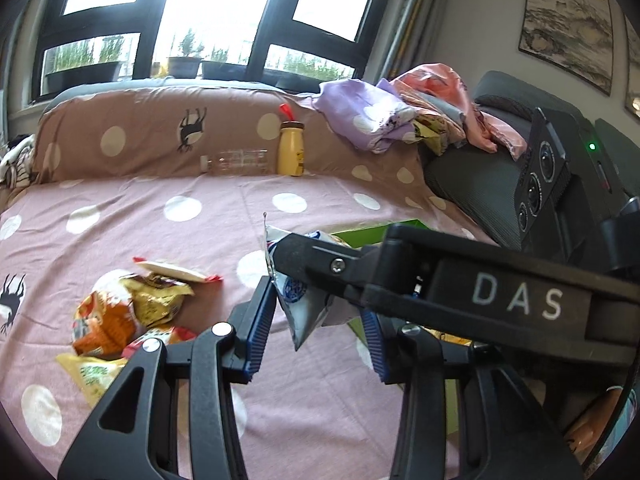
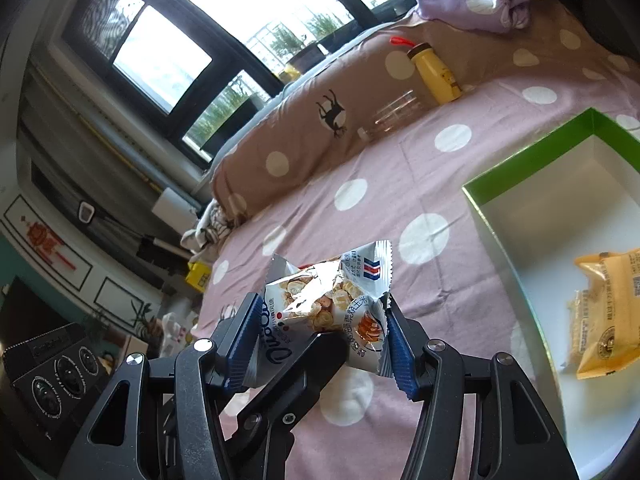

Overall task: Organize snacks
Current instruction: 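Lift the white cracker bag and carry it into the green box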

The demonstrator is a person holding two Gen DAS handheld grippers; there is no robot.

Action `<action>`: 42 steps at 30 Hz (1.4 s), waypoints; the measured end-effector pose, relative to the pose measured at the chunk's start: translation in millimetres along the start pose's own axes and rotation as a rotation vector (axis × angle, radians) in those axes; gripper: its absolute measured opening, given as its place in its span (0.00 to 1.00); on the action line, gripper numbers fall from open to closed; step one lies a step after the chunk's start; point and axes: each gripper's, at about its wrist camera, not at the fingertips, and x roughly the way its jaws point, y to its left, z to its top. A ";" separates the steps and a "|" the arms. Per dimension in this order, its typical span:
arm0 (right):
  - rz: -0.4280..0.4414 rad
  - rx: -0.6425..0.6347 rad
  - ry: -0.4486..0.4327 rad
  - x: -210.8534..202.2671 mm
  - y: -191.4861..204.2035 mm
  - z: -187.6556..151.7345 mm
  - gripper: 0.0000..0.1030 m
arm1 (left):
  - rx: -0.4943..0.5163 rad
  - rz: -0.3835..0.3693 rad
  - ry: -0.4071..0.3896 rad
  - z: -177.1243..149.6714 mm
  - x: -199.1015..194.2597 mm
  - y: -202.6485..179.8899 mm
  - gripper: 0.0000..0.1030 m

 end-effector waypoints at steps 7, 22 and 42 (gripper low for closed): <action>-0.038 0.049 -0.096 -26.1 -21.4 10.2 0.60 | 0.030 -0.072 -0.013 6.7 14.9 -23.4 0.40; -0.130 0.245 -0.253 -74.9 -86.6 16.2 0.60 | 0.137 -0.234 0.077 13.3 66.8 -83.7 0.40; -0.339 0.438 -0.191 -72.5 -136.3 10.3 0.60 | 0.092 -0.315 0.267 -4.5 117.7 -105.6 0.39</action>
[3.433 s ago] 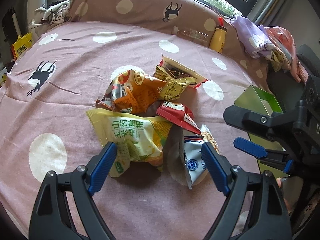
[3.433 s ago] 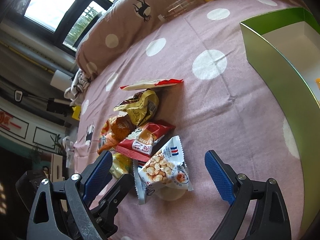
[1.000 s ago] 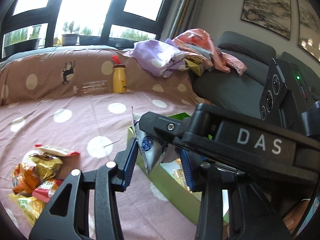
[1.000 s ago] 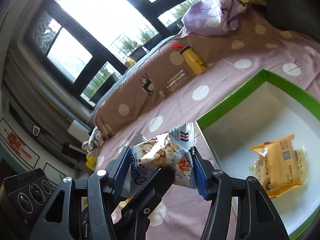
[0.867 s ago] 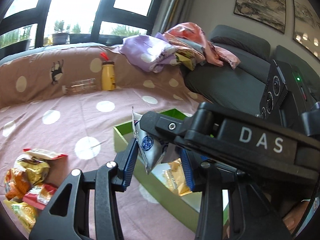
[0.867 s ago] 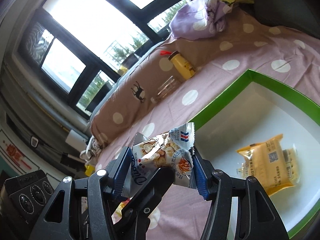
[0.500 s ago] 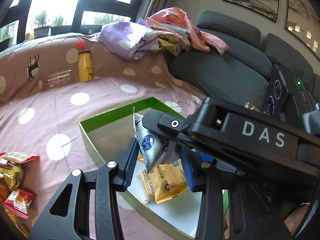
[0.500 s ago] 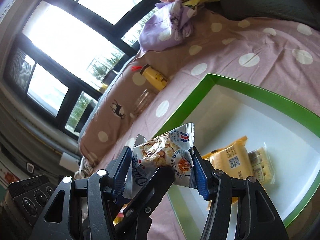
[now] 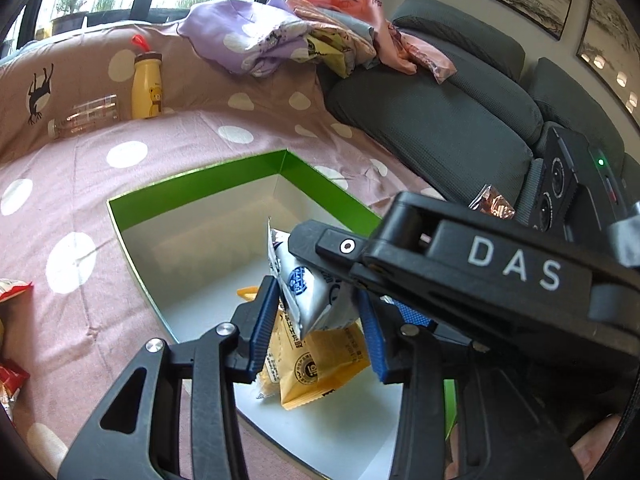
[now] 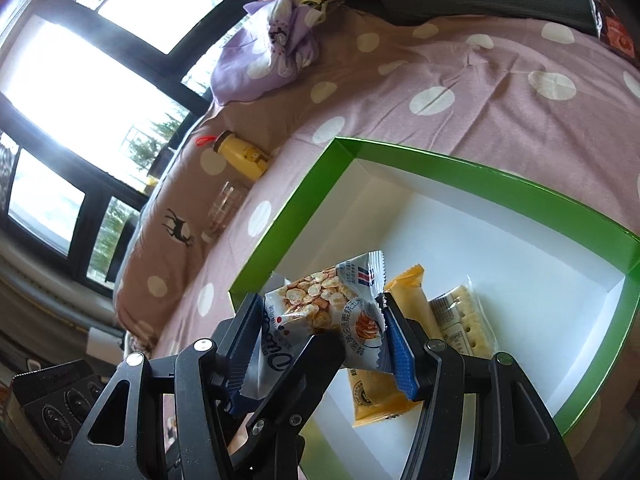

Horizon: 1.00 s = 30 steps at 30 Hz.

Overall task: Organize snacks
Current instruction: 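Lift the white cracker bag and carry it into the green box, then open the right tool to drop the cracker bag in the box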

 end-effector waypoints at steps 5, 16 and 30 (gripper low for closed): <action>-0.029 0.007 0.018 5.5 -2.7 -0.2 0.60 | -0.017 0.000 0.016 -2.8 5.0 2.7 0.39; -0.045 0.010 0.036 11.7 -2.4 -0.7 0.60 | -0.049 0.018 0.032 -5.6 10.5 8.7 0.39; -0.046 -0.066 -0.069 -2.4 15.8 -3.1 0.67 | -0.062 0.109 -0.073 -8.8 -40.3 27.1 0.48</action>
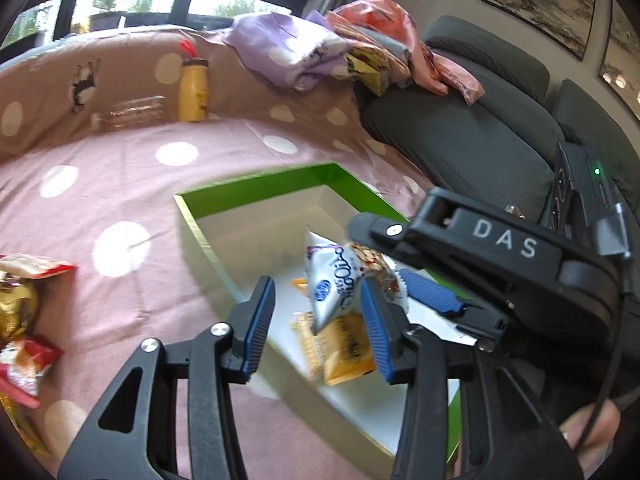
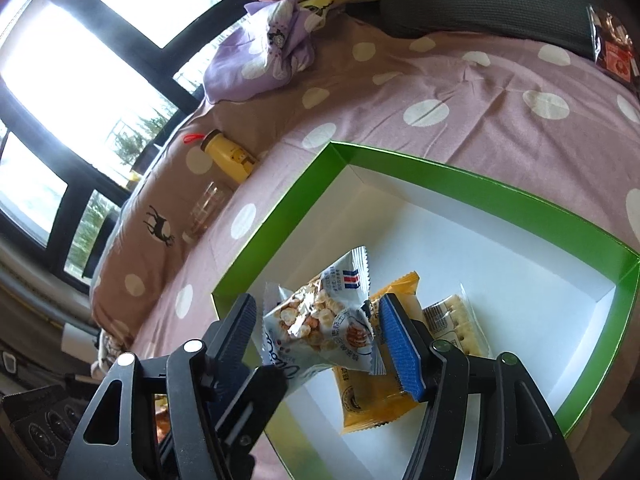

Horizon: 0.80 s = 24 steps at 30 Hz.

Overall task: Organize snacks
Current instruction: 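Open the right tool to drop the cracker bag in the box, then move the right tool back over the yellow-green corn snack bag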

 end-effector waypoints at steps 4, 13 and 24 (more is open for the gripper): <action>0.016 -0.039 -0.022 -4.3 14.0 -3.9 0.75 | -0.039 0.072 -0.038 -2.5 -34.9 23.2 0.64; 0.067 -0.224 -0.001 -1.1 74.8 -33.7 0.80 | -0.081 0.306 -0.128 -25.4 -119.6 72.9 0.86; 0.202 -0.359 0.042 18.7 135.6 -88.6 0.87 | -0.255 0.534 -0.113 -59.1 -147.3 153.9 0.86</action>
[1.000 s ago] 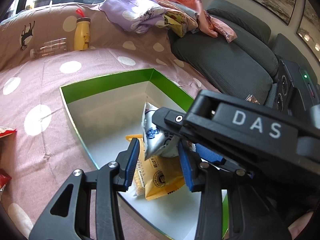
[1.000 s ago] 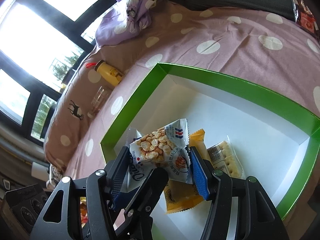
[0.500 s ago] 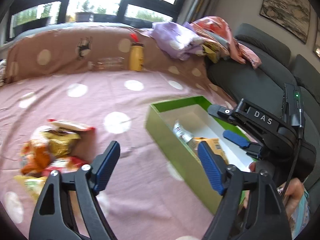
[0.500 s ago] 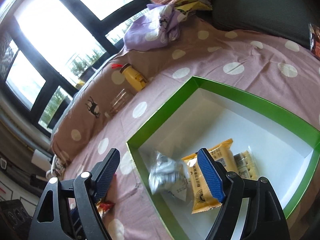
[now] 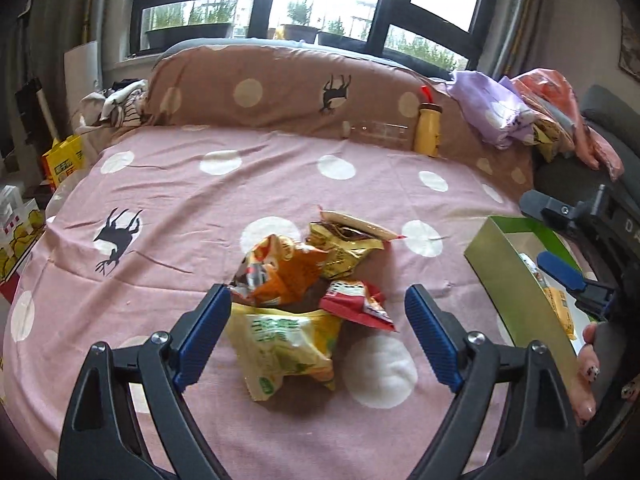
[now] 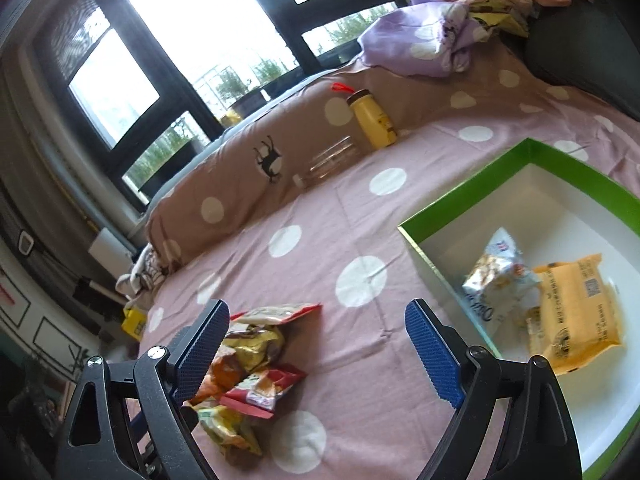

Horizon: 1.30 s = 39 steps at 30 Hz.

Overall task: Organize snacks
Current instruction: 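Move the right tool back over the yellow-green corn snack bag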

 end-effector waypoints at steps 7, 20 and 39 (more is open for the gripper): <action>-0.014 -0.098 0.043 18.4 30.8 -18.1 0.88 | -0.073 0.042 0.039 -0.6 5.0 31.4 0.86; 0.016 -0.142 0.162 42.1 48.0 -39.1 0.88 | -0.123 0.064 0.121 -4.1 14.4 43.2 0.86; -0.018 -0.121 0.270 59.6 42.3 -47.1 0.88 | -0.109 0.113 0.177 -9.4 27.3 40.9 0.86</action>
